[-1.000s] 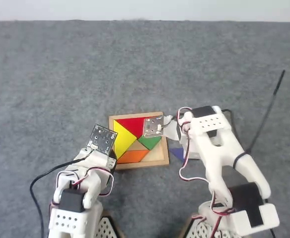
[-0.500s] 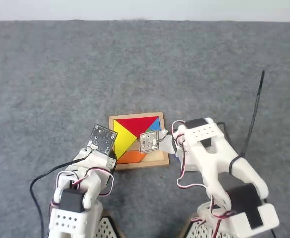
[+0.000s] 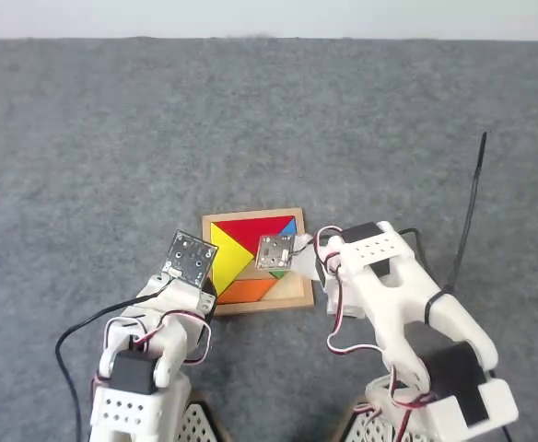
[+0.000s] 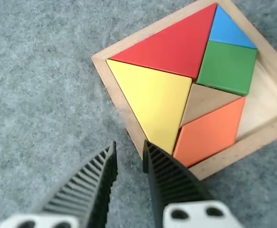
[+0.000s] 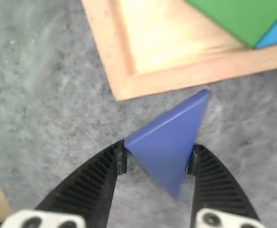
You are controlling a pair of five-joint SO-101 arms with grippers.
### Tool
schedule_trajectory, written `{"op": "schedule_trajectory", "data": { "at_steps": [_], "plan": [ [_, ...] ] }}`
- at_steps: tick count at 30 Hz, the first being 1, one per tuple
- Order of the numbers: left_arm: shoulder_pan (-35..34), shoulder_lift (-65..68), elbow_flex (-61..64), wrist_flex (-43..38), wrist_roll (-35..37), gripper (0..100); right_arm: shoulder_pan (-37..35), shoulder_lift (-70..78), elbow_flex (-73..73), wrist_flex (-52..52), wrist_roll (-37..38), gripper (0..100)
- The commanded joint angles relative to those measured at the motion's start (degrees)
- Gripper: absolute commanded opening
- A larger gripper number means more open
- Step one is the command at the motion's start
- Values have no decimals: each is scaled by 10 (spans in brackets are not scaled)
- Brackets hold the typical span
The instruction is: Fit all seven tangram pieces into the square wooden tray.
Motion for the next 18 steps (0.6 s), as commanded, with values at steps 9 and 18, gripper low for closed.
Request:
{"op": "schedule_trajectory", "data": {
  "at_steps": [9,18],
  "plan": [
    [1,1,-4,3,7,88,-18,-6,-3,26,-100,236],
    [1,1,-4,3,7,88,-17,0,-14,10,-172,236]
  ]
}}
